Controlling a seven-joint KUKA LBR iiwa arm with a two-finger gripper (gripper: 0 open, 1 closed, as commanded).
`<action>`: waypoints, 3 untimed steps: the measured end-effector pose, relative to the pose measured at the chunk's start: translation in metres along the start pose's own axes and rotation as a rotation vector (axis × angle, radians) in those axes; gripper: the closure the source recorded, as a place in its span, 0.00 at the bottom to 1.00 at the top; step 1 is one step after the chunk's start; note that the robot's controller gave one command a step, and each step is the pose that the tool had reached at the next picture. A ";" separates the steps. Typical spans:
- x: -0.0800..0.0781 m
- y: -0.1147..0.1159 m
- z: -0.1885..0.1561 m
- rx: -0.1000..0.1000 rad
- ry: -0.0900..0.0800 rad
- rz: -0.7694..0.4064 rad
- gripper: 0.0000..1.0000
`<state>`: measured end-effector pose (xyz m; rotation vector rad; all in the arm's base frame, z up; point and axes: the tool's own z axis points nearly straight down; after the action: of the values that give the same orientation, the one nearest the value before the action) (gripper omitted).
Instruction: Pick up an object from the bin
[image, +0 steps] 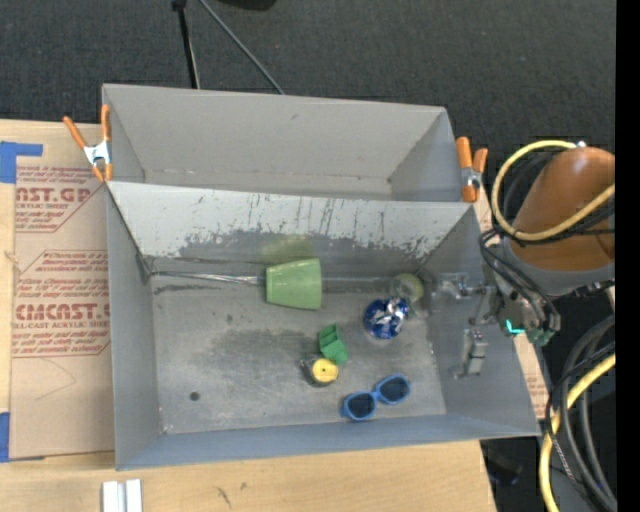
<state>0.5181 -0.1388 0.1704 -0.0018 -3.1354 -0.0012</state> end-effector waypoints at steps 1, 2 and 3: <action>-0.042 0.050 0.090 -0.002 -0.008 0.022 0.00; -0.044 0.046 0.082 0.003 -0.018 0.026 1.00; -0.074 0.132 0.092 0.003 -0.026 0.239 1.00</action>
Offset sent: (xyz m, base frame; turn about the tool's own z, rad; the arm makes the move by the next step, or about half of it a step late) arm 0.0401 0.0465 -0.0866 0.0265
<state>0.5914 -0.0067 0.0783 -0.3782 -3.1383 0.0050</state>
